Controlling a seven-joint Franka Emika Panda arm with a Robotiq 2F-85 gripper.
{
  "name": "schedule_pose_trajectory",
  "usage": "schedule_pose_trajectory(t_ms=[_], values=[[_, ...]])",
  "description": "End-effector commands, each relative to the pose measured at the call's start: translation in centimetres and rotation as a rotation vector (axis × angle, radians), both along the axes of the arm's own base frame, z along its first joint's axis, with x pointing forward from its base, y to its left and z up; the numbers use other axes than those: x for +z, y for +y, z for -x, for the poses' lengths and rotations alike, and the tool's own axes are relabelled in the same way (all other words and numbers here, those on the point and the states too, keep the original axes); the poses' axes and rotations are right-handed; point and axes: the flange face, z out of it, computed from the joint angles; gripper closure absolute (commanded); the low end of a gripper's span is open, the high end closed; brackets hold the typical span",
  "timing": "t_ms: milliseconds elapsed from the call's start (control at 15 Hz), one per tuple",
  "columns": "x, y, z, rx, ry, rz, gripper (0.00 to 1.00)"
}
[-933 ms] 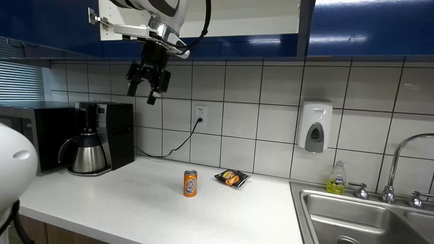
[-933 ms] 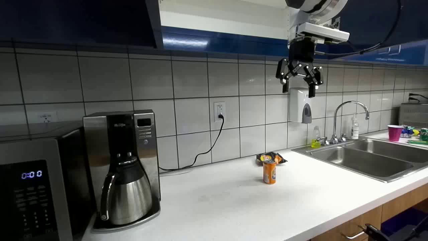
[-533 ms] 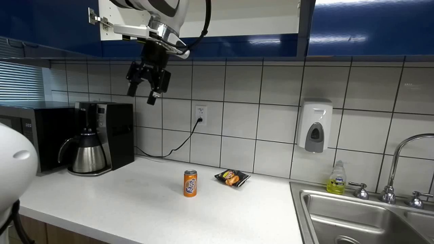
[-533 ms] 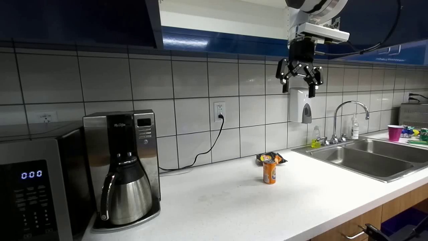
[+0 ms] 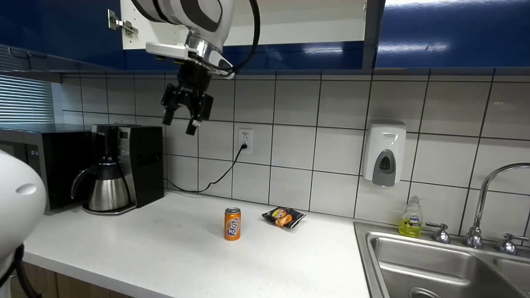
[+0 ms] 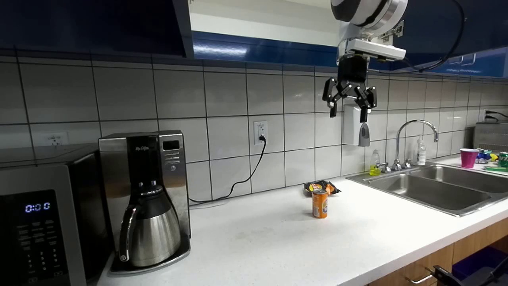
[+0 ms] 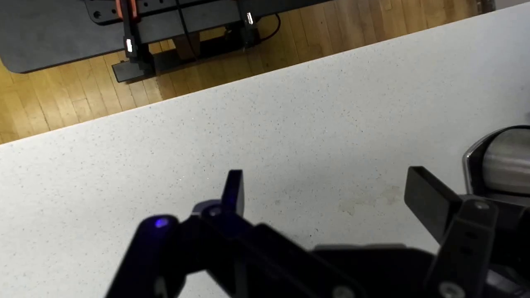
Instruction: Put the can in the top cabinet
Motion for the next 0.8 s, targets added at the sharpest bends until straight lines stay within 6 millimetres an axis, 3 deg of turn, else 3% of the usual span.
schedule_pose_trajectory(t_ms=[0,467,733], values=[[-2.9,0.2,-2.9,0.003,0.018,0.022,0.0],[-8.3,1.9,-5.5,0.038,0.065,0.091,0.0],[-9.3,2.9,-5.7,0.067,0.068,0.12,0.0]])
